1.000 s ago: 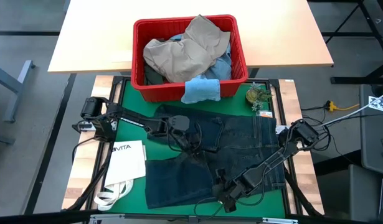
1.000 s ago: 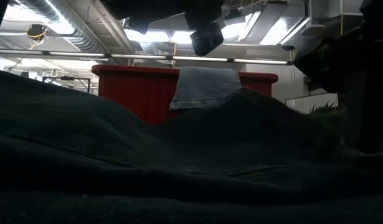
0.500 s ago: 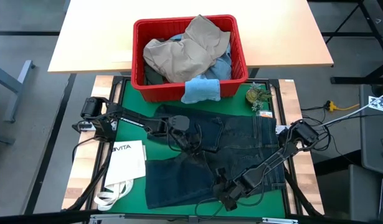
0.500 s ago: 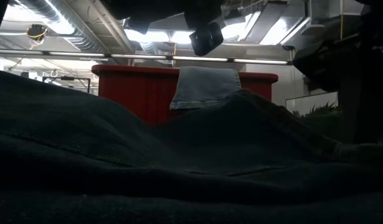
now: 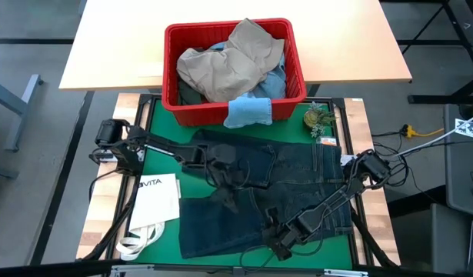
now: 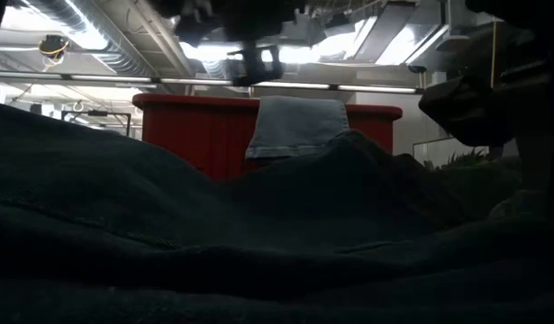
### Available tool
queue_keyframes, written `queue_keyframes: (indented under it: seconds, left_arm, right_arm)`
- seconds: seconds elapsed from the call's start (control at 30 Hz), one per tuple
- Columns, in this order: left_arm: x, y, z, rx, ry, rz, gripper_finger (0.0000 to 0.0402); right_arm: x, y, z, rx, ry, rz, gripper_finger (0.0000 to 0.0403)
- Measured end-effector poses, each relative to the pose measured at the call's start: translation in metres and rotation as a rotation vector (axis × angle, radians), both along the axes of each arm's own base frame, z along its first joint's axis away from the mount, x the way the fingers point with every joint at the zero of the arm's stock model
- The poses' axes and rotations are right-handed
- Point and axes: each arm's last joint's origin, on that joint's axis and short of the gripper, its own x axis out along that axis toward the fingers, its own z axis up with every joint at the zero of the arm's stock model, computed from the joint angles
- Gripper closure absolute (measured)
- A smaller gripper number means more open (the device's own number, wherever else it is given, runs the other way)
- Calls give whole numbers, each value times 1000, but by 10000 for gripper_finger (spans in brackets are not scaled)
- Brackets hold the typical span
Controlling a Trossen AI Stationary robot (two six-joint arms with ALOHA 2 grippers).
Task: Fold Laundry from Bin
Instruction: Fold the dark blue pants
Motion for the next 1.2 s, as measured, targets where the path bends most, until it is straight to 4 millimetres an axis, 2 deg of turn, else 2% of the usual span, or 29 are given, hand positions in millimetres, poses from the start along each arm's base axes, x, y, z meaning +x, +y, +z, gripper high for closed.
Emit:
queue_keyframes:
  seconds: [0.07,0.2,0.4,0.53,0.8,0.97,1.2]
  left_arm:
    - [-8,-4,0,36,66,14,260]
    - [-28,-13,4,140,194,50,265]
    - [-65,-29,9,389,384,143,266]
    - [-84,-43,10,536,447,165,266]
    - [-99,-73,3,735,422,177,266]
    - [-103,-80,4,794,386,205,266]
    - [-103,-82,4,817,371,224,266]
  right_arm:
    - [0,0,0,-14,-3,27,392]
    - [-1,0,3,-5,-5,33,374]
    - [-1,0,8,14,-11,40,391]
    - [-2,0,10,32,-9,49,394]
    - [-5,-2,28,49,-41,50,394]
    - [-8,-3,40,69,-64,62,395]
    - [-7,-2,37,77,-58,72,376]
